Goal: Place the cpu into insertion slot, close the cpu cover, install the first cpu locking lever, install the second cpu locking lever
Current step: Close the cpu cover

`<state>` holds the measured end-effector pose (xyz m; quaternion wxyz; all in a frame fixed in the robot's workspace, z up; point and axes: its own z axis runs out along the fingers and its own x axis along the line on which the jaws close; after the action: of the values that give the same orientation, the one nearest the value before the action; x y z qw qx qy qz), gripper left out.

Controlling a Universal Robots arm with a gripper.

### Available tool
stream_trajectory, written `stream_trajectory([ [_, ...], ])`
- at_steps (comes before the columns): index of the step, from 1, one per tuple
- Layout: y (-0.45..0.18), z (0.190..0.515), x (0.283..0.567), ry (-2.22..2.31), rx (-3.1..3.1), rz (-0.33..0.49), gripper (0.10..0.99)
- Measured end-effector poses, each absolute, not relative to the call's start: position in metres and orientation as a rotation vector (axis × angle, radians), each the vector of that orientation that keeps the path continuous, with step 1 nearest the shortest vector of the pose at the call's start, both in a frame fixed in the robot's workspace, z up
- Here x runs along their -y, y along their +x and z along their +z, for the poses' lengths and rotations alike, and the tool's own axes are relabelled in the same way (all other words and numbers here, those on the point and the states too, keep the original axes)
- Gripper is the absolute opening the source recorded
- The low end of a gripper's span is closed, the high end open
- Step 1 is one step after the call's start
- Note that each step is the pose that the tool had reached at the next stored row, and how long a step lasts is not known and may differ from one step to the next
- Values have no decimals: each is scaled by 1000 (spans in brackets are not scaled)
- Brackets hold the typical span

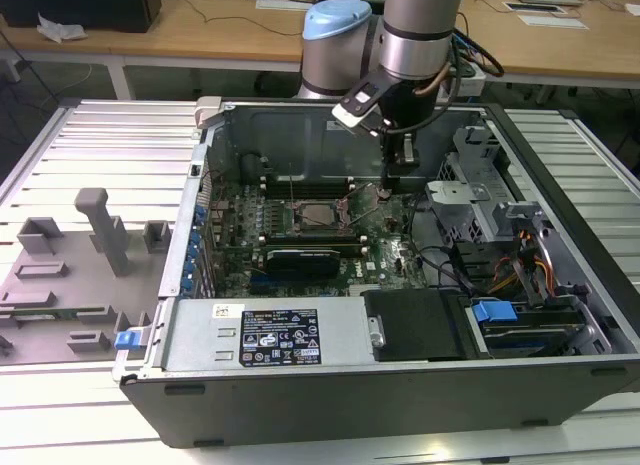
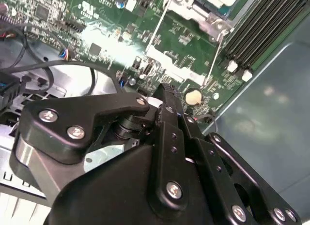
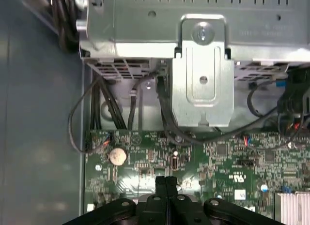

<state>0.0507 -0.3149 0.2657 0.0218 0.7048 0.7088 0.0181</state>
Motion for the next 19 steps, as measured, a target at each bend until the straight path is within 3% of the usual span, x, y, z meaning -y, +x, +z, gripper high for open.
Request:
stream_trajectory([
  [16, 54, 244, 315, 2189, -2201, 44, 106],
  [19, 55, 243, 315, 2225, -2238, -37, 106],
])
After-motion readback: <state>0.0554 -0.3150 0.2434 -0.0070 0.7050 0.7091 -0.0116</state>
